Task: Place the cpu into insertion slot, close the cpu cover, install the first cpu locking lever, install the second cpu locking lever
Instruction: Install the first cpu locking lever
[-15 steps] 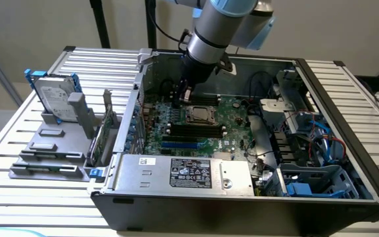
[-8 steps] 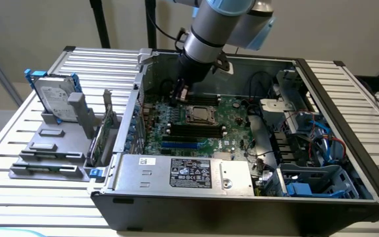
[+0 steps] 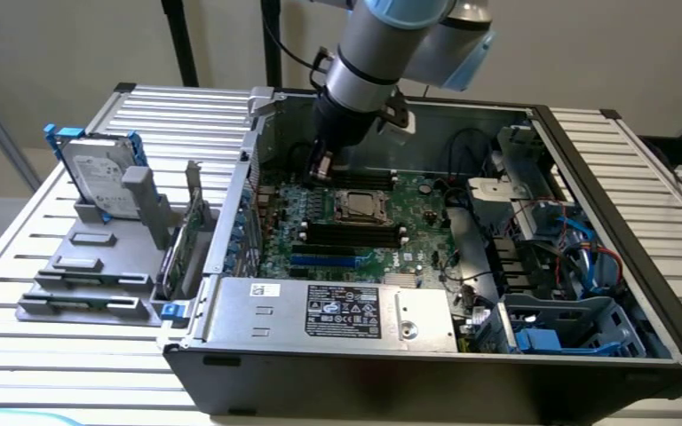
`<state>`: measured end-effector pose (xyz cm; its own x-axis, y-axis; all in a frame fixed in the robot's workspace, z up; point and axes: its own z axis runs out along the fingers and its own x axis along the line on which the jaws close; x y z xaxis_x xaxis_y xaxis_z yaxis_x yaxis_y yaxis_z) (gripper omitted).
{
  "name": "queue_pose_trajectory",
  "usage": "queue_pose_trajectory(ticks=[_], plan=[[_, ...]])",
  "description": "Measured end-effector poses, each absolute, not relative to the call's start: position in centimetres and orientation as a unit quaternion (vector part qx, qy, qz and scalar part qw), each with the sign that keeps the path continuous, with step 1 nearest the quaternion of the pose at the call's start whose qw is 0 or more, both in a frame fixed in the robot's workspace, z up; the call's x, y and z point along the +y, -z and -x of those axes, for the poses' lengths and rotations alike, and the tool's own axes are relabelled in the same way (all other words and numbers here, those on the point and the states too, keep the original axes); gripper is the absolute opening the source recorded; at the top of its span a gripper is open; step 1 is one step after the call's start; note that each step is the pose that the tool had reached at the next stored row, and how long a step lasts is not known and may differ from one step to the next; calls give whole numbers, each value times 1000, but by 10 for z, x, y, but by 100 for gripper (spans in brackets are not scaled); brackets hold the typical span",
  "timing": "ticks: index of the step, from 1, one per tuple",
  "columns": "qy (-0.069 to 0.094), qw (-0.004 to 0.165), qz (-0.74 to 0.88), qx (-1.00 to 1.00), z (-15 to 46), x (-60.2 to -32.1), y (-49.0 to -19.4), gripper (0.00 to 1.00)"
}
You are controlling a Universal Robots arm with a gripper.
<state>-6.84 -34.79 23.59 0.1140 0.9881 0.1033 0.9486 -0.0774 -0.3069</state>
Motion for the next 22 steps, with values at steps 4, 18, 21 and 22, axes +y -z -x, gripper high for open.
queue_pose_trajectory(ticks=[4,18,21,22], plan=[[-60,154,744,-648,69,-348,-237,11],[-40,168,792,-586,71,-348,-238,11],[-35,174,798,-576,72,-348,-239,11],[-33,176,799,-574,72,-348,-239,11]])
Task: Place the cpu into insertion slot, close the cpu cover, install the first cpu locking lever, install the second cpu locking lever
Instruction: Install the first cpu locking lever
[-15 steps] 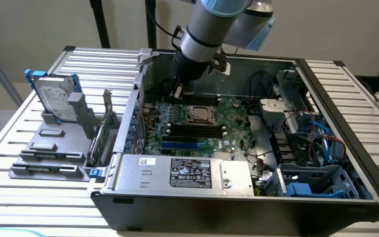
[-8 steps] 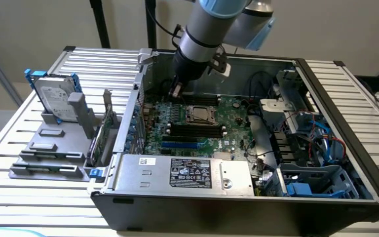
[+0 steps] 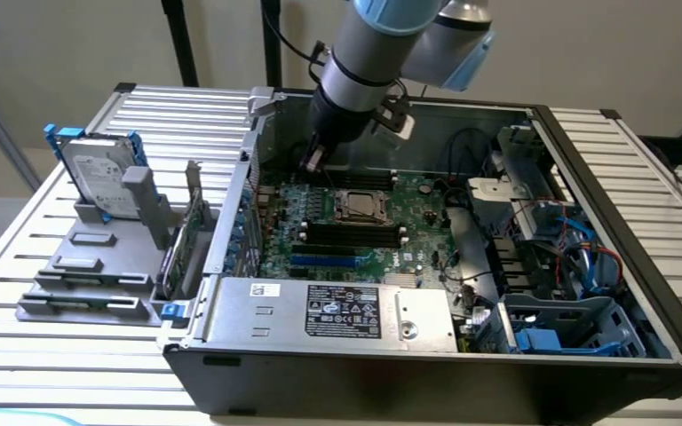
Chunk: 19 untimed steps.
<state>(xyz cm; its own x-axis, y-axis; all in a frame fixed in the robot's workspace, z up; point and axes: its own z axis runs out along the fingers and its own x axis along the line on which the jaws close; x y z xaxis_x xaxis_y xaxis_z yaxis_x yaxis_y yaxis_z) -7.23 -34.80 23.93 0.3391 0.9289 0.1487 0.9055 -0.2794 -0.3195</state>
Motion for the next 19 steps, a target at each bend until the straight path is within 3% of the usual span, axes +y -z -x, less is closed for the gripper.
queue_pose_trajectory(ticks=[11,19], plan=[[-16,194,819,-540,78,-348,-240,11],[-10,195,835,-514,81,-348,-240,11]])
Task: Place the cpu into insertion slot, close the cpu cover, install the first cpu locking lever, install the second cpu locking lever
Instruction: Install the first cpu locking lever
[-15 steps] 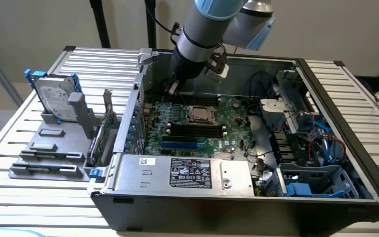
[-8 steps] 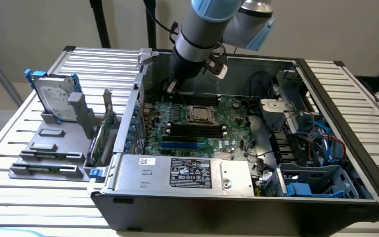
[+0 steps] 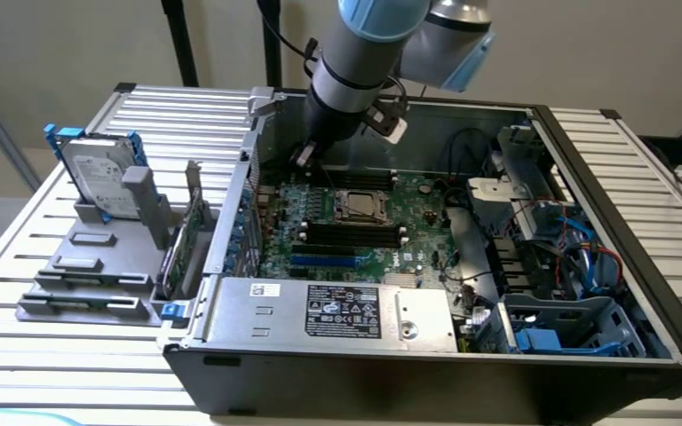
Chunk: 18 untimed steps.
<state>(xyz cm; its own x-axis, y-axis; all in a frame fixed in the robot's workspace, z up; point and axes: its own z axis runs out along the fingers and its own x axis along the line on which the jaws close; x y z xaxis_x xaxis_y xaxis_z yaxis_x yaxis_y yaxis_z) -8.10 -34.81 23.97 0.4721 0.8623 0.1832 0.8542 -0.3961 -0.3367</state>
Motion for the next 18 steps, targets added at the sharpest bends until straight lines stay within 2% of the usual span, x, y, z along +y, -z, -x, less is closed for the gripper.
queue_pose_trajectory(ticks=[9,18], plan=[[-5,196,848,-492,89,-348,-238,11],[4,204,856,-476,91,-347,-238,11]])
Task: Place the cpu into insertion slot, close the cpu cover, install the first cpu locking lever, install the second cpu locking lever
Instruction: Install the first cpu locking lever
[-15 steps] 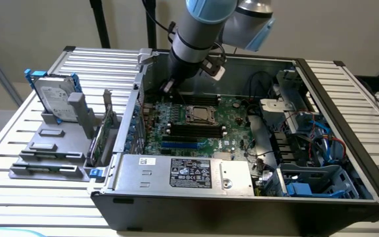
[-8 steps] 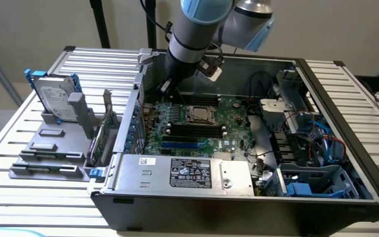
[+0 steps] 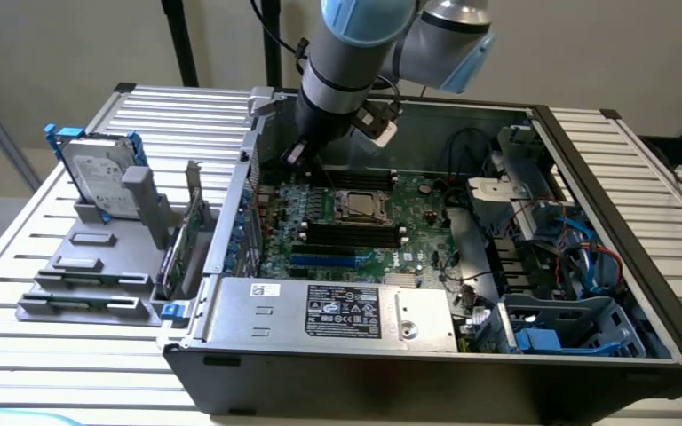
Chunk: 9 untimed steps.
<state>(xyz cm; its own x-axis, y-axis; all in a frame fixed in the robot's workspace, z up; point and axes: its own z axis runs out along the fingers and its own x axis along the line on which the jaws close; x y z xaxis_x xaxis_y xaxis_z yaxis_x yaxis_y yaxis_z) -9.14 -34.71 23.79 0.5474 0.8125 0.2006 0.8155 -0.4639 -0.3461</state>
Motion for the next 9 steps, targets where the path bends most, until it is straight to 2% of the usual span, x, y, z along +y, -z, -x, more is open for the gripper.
queue_pose_trajectory(ticks=[9], plan=[[16,211,873,-439,91,-347,-238,11]])
